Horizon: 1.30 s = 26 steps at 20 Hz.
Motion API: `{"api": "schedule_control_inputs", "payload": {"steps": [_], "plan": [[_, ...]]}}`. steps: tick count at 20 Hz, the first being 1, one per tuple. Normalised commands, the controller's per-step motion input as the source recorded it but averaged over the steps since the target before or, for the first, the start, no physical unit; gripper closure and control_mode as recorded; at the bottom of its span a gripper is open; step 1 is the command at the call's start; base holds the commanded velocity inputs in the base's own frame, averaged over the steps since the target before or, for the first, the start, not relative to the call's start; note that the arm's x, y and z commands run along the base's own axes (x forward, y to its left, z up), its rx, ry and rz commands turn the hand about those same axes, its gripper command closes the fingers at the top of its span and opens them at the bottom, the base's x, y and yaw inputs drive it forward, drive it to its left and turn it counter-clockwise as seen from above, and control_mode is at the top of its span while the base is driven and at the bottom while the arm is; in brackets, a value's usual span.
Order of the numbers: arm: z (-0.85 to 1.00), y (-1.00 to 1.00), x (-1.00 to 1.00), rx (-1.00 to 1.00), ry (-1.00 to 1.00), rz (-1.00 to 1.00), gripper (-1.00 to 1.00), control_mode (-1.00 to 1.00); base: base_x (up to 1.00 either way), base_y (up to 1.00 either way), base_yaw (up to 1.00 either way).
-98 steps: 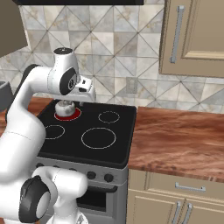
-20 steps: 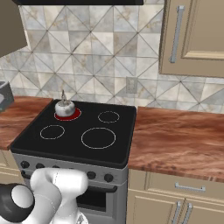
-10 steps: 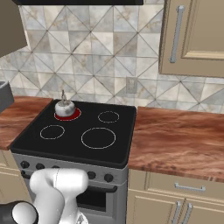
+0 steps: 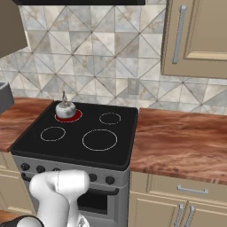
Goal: The kettle is done boiling. Turn off the stove, then wait for 300 timesteps before moving the kettle to the dining table.
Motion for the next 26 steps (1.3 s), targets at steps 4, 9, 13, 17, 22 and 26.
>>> {"api": "schedule_control_inputs", "payload": {"steps": [4,9,13,17,22,26], "plan": [[-0.48,0.0,0.0,-0.2,0.0,0.19,-1.0,-1.0,0.0,0.0,0.0],[-0.45,0.0,0.0,-0.15,0.02,0.13,-1.0,-1.0,0.0,0.0,0.0],[-0.52,0.0,0.0,-0.12,0.0,0.1,-1.0,-1.0,0.0,0.0,0.0],[-0.47,-0.01,0.0,-0.13,0.0,0.08,-1.0,-1.0,0.0,0.0,0.0],[-0.28,0.0,0.02,-0.06,-0.03,0.03,-1.0,-1.0,0.0,0.0,0.0],[-0.21,0.0,0.09,-0.03,-0.04,0.0,-1.0,-1.0,0.0,0.0,0.0]]}}
